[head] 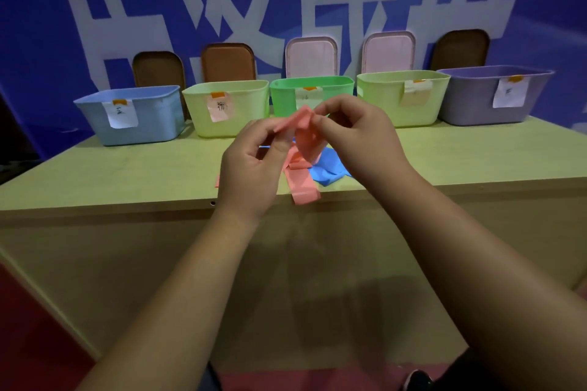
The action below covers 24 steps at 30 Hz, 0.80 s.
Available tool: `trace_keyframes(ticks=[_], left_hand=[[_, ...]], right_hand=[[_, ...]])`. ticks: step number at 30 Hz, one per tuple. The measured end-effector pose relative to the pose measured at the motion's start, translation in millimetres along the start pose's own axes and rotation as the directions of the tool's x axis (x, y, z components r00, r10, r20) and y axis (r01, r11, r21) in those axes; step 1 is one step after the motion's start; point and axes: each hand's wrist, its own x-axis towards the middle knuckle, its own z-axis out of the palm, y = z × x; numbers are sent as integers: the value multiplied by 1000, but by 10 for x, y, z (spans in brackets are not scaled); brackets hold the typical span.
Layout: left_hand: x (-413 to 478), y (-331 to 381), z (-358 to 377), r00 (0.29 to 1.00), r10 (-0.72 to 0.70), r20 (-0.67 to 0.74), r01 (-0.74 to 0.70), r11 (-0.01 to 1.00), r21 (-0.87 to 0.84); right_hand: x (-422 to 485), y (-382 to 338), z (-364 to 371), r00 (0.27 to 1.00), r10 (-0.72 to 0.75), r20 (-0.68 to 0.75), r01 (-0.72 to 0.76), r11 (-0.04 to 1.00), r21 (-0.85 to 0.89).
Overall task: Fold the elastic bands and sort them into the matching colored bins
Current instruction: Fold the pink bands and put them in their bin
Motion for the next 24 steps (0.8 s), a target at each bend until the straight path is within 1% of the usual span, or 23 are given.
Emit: trace_keyframes(ticks=[2,4,8,12,16,19,24], left_hand=[[-27,89,-20,996,-81,-34,78,993,-85],[-52,110,-41,990,-132,-42,125,981,-147],[-165,-38,-36,967,-254,-17,246,950,-193],[-373,-323,15,914,-405,-18,386,883,-266],[-619,-516,57,853,-520,47,503,795,-339],[-802,-609,89,821,-557,122,561,751,-348],[-1091,-861,121,790,-591,161,612,746,-263]], right_hand=[[-95,-30,-4,999,-1,34,0,999,43],[-186,-5,18,997,30,67,-34,997,65],[-372,183,129,984,118,136,-133,985,109],[-604,420,237,948,226,222,-251,964,89],[-830,616,319,902,290,319,-346,929,133],[-995,790,367,893,309,327,-369,919,138],[-1306,1096,435,909,333,252,-355,934,44]])
